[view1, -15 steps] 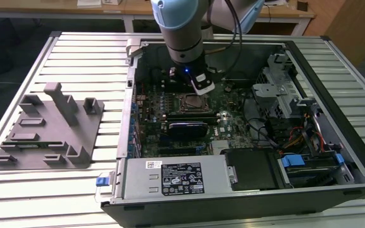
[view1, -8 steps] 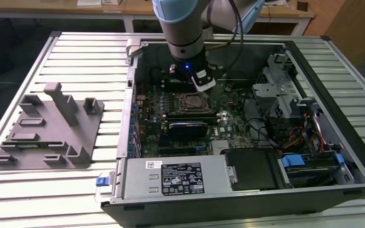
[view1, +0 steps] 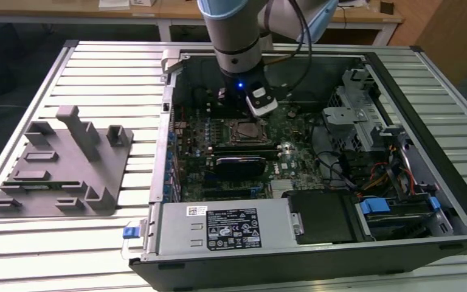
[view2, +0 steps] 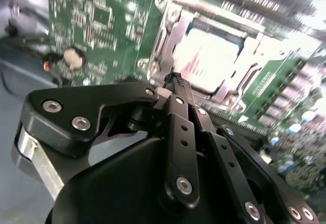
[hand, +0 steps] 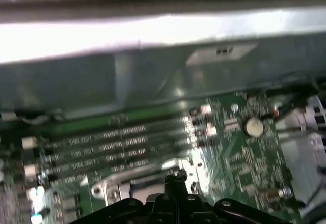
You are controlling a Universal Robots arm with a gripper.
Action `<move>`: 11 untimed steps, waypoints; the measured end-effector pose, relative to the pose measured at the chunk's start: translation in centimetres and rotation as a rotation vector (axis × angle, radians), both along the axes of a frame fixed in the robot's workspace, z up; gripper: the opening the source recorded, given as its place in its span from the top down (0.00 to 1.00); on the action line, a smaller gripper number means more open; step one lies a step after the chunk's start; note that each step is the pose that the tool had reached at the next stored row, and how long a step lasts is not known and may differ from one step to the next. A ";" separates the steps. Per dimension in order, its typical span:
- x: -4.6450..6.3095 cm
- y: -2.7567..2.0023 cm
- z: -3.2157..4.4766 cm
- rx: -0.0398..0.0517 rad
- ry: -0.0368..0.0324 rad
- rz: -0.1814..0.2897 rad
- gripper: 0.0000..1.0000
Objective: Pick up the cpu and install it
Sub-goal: 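Install the first cpu locking lever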
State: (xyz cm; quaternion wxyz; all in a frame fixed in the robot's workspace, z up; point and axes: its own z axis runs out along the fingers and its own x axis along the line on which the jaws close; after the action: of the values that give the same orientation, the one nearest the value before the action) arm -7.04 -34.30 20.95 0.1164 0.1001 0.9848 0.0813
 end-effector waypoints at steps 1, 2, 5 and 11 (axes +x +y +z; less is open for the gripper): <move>0.0 -0.01 0.00 -0.0182 0.0002 -0.001 0.89; 0.1 0.00 0.00 -0.0359 0.0004 -0.002 0.89; 0.3 0.00 0.00 -0.0916 0.0025 -0.004 0.89; 0.6 -0.01 0.00 -0.1270 0.0102 -0.004 0.89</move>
State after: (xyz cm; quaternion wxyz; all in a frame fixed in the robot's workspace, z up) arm -6.44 -34.30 20.95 0.1176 0.0948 0.9884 0.0179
